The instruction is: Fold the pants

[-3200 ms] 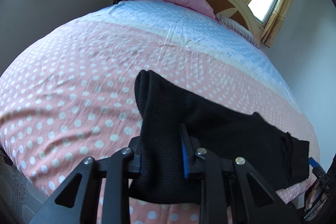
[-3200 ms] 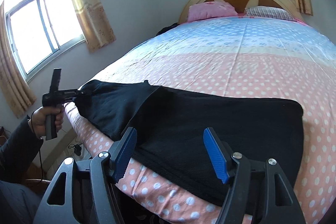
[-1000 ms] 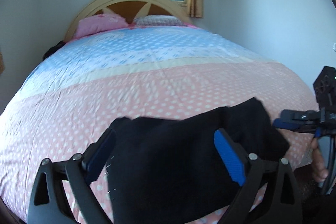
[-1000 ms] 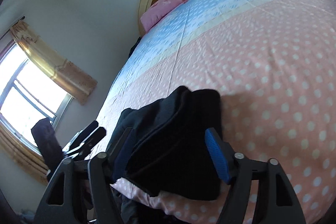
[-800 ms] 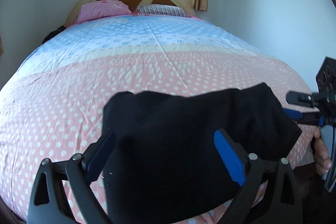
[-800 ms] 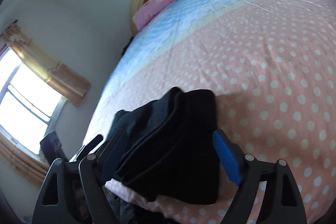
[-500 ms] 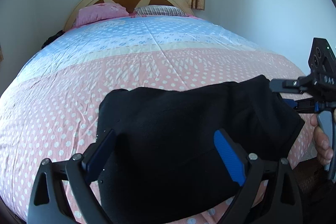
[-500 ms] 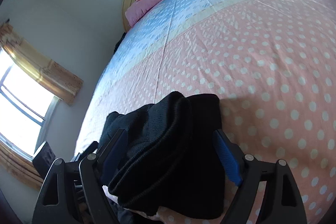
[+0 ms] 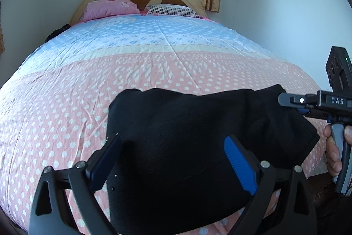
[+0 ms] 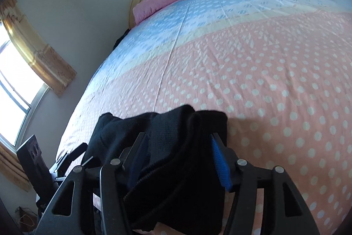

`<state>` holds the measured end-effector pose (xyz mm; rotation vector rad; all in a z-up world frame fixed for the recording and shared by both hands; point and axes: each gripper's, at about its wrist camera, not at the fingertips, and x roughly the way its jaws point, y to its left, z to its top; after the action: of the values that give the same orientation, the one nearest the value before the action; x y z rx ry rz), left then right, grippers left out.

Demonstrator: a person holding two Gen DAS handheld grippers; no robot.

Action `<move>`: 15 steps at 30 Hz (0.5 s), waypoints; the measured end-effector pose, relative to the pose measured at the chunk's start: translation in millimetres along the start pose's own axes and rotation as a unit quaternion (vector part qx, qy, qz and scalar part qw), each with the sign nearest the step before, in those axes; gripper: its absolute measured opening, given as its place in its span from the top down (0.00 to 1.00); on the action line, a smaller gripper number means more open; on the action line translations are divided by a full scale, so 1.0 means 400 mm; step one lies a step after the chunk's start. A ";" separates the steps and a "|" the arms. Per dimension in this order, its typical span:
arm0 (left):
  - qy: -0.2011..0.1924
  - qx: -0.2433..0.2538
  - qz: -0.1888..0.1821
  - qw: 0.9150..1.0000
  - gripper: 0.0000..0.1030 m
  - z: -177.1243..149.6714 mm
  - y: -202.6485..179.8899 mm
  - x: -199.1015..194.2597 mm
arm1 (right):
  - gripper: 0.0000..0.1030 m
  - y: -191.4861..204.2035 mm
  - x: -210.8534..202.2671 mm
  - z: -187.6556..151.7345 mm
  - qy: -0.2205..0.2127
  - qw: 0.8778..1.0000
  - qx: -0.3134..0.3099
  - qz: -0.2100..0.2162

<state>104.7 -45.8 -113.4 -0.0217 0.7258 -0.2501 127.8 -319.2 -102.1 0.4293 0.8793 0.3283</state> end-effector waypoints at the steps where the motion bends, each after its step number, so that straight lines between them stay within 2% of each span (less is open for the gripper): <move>1: 0.000 -0.001 0.002 1.000 0.06 -0.001 0.004 0.001 | 0.53 0.001 0.009 -0.003 0.005 1.000 -0.003 -0.002; 2: 0.000 -0.003 0.003 1.000 0.06 -0.001 0.008 0.002 | 0.69 0.005 0.011 -0.004 0.003 1.000 -0.009 -0.009; 5: -0.002 -0.010 0.009 1.000 0.06 0.000 0.024 0.004 | 0.78 0.015 -0.024 0.006 -0.022 0.999 -0.020 0.014; 8: 0.004 -0.023 0.010 1.000 0.06 -0.006 0.041 0.016 | 0.79 0.035 -0.065 0.019 -0.058 0.997 -0.044 0.034; 9: 0.005 -0.023 0.011 1.000 0.06 -0.009 0.043 0.019 | 0.79 0.033 -0.063 0.022 -0.057 0.997 -0.046 0.034; 10: 0.008 -0.021 0.014 1.000 0.06 -0.013 0.043 0.025 | 0.79 0.022 -0.052 0.023 -0.053 0.997 -0.046 0.027; 12: 0.015 -0.018 0.012 1.000 0.06 -0.019 0.043 0.034 | 0.79 -0.017 -0.017 0.016 -0.043 0.998 -0.043 -0.015; 13: 0.018 -0.017 0.011 1.000 0.06 -0.022 0.043 0.035 | 0.74 -0.041 0.005 0.009 -0.026 0.998 -0.038 -0.036; 14: 0.018 -0.017 0.012 1.000 0.06 -0.025 0.043 0.036 | 0.54 -0.061 0.012 0.003 -0.019 0.999 -0.030 -0.039; 15: 0.018 -0.018 0.010 1.000 0.06 -0.025 0.043 0.036 | 0.46 -0.070 0.004 0.001 -0.025 0.998 -0.023 -0.047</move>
<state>112.2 -31.6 -132.0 -0.0433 0.7654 -0.2184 131.9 -342.9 -116.5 0.3524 0.8382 0.2502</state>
